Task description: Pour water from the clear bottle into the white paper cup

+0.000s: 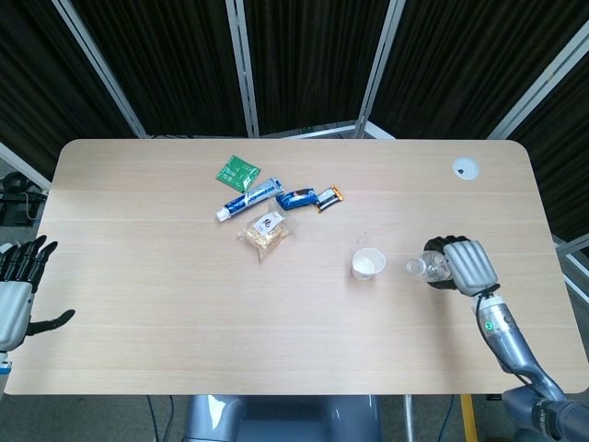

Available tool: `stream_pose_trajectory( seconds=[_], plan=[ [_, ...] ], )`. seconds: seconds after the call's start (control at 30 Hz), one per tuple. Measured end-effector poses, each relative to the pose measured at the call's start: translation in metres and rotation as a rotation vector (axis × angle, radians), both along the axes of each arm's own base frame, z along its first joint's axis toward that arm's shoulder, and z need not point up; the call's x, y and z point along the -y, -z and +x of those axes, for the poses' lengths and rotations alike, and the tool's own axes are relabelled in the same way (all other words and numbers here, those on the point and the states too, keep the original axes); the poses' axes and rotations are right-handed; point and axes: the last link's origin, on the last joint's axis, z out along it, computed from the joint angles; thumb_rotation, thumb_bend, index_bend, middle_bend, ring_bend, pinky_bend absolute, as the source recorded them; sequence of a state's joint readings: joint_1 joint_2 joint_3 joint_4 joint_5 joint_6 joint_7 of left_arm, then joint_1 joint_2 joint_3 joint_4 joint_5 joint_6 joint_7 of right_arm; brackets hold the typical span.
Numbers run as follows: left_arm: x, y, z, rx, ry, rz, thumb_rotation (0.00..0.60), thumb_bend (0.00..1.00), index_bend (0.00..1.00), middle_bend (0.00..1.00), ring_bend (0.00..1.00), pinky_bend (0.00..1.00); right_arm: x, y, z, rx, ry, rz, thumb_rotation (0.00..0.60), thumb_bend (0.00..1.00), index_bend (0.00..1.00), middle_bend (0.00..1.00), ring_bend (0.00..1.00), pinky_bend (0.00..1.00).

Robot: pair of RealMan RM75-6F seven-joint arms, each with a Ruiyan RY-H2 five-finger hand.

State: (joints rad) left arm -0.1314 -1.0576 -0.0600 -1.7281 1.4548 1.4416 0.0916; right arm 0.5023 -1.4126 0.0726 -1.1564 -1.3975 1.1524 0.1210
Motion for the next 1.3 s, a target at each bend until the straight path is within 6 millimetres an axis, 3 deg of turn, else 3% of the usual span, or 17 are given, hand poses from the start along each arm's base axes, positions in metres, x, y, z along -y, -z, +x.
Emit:
stream_pose_trajectory(
  seconds=[0.53,0.9,1.3],
  plan=[
    [-0.006,-0.003,-0.007,0.001,-0.030,0.008,0.600,0.00,0.00,0.00,0.00,0.00,0.032,0.021,0.002,-0.290,0.103,-0.100,0.600,0.52,0.48,0.60,0.54,0.50],
    [-0.008,-0.001,-0.007,-0.004,-0.031,0.002,0.600,0.00,0.00,0.00,0.00,0.00,0.036,0.033,0.010,-0.459,0.068,-0.146,0.600,0.55,0.48,0.60,0.54,0.50],
    [-0.007,-0.002,-0.007,0.006,-0.033,-0.002,0.600,0.00,0.00,0.00,0.00,0.00,0.039,0.037,0.016,-0.509,0.072,-0.177,0.600,0.55,0.48,0.61,0.54,0.50]
  ],
)
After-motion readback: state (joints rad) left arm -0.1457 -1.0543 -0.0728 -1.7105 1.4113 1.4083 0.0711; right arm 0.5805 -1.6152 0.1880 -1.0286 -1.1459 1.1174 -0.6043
